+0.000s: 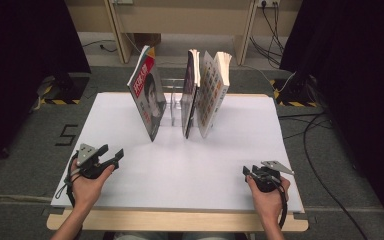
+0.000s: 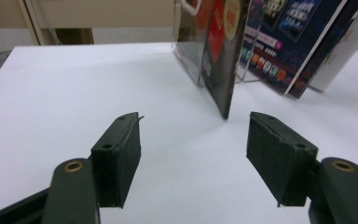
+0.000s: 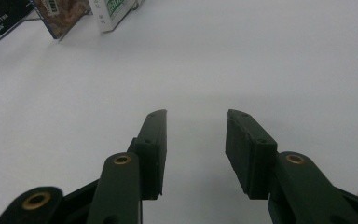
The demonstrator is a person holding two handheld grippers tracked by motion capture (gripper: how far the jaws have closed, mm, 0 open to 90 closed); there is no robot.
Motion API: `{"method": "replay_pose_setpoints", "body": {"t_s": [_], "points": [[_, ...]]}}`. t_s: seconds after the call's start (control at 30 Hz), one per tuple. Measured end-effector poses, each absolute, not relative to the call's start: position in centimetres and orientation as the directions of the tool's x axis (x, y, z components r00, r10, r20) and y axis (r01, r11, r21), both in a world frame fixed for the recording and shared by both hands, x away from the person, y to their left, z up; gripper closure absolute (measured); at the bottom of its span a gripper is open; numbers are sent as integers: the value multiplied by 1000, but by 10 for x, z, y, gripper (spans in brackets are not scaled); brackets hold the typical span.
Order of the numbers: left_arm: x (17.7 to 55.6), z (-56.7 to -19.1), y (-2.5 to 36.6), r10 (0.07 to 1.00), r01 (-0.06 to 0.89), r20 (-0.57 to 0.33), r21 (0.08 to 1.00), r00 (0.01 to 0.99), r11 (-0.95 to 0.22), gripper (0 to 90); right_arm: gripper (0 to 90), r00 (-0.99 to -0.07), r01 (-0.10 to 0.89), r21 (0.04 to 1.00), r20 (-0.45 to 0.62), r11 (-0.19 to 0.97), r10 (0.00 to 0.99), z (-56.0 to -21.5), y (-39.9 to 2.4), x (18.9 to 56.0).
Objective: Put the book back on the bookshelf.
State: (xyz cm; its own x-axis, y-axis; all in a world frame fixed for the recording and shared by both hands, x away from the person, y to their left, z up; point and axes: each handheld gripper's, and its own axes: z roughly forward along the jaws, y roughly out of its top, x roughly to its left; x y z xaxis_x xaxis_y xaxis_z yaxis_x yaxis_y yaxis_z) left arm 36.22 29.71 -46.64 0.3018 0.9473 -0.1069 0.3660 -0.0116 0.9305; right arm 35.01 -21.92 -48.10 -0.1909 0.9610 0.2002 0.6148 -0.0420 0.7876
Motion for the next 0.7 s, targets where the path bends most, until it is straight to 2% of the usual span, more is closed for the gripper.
{"method": "replay_pose_setpoints", "body": {"t_s": [0.33, 0.7], "points": [[361, -494, 309, 954, 400, -101, 916, 282, -21, 347, 592, -198, 610, 792, 181, -23, 963, -482, -219, 350], [356, -501, 319, 953, 413, -146, 910, 264, 26, 368, 583, -213, 614, 789, 172, -5, 962, -486, -216, 351]]}}
